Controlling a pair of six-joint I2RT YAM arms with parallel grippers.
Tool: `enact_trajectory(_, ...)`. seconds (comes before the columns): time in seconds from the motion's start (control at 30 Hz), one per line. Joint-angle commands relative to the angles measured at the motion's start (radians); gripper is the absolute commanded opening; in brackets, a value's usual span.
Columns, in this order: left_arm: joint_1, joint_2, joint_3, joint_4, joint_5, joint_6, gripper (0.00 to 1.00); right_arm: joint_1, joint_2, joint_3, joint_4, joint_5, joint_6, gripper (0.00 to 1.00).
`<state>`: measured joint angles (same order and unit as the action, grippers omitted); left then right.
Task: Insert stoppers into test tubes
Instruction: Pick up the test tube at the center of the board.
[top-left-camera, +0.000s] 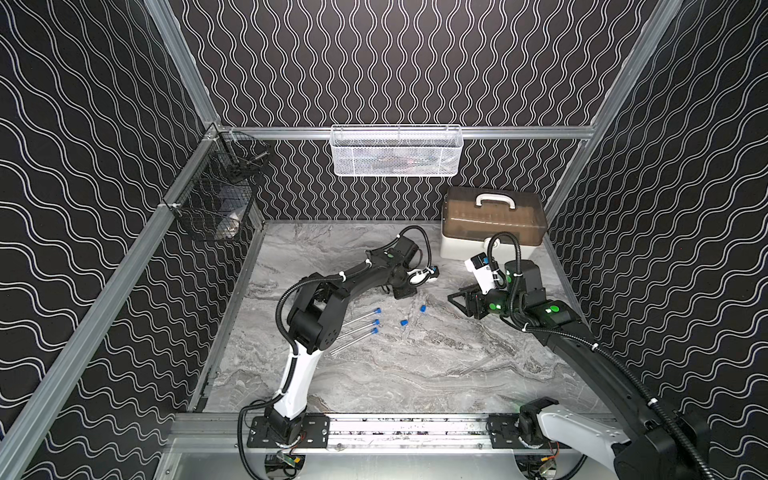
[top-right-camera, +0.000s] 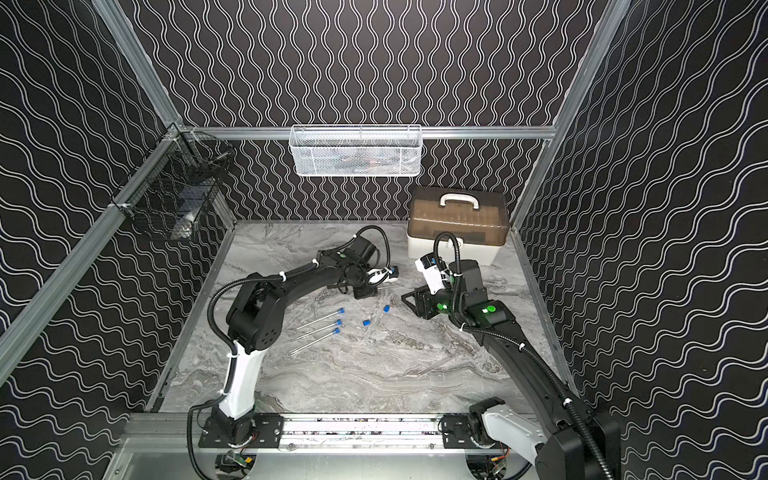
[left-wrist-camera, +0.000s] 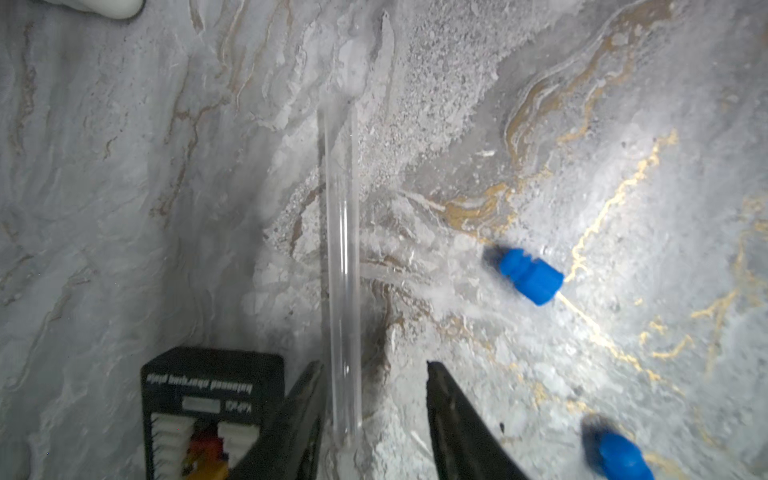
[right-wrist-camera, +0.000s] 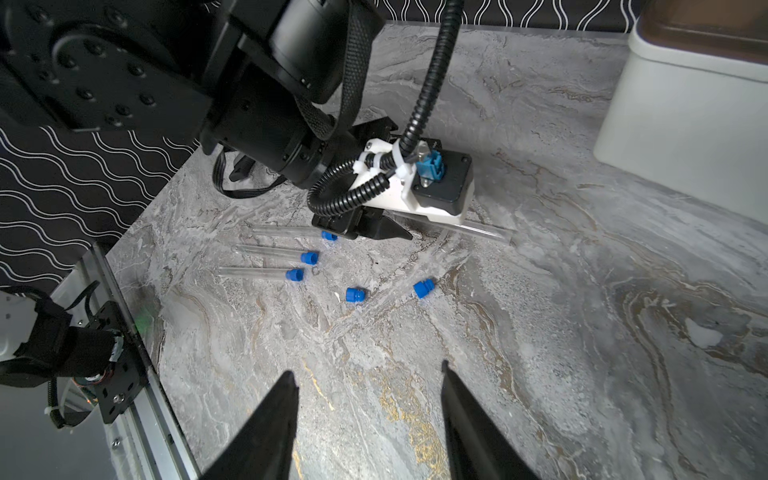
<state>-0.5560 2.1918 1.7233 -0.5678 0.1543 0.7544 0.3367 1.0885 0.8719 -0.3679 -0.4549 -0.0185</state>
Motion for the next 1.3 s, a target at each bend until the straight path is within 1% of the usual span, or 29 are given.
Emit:
enact_trajectory(0.0,-0.002,0.044,0.035,0.006,0.011,-0.022,0.45,-0.001,0.003,0.015,-0.006,-0.01,-0.001,0.54)
enact_trajectory(0.2,-0.004,0.106,0.082,0.013,-0.017,-0.059,0.45,-0.001,0.011,0.022,-0.016,-0.023,-0.016,0.54)
enact_trajectory(0.37,-0.008,0.12,0.077,0.045,-0.055,-0.096,0.44,-0.001,0.015,0.022,-0.027,-0.036,-0.023,0.54)
enact_trajectory(0.43,-0.008,0.131,0.089,0.02,-0.053,-0.091,0.41,-0.001,0.017,0.025,-0.032,-0.037,-0.029,0.54)
enact_trajectory(0.67,-0.009,0.143,0.115,-0.12,-0.048,-0.069,0.26,-0.001,0.019,0.021,-0.027,-0.033,-0.029,0.54)
enact_trajectory(0.8,-0.009,0.156,0.126,-0.193,-0.072,-0.06,0.2,-0.001,0.022,0.016,-0.023,-0.034,-0.029,0.53)
enact_trajectory(1.0,-0.014,0.187,0.146,-0.205,-0.108,-0.054,0.11,-0.002,0.023,0.032,-0.048,-0.022,-0.049,0.53)
enact_trajectory(1.27,-0.015,0.149,0.119,-0.14,-0.107,-0.047,0.05,-0.005,0.006,0.027,-0.06,-0.019,-0.051,0.52)
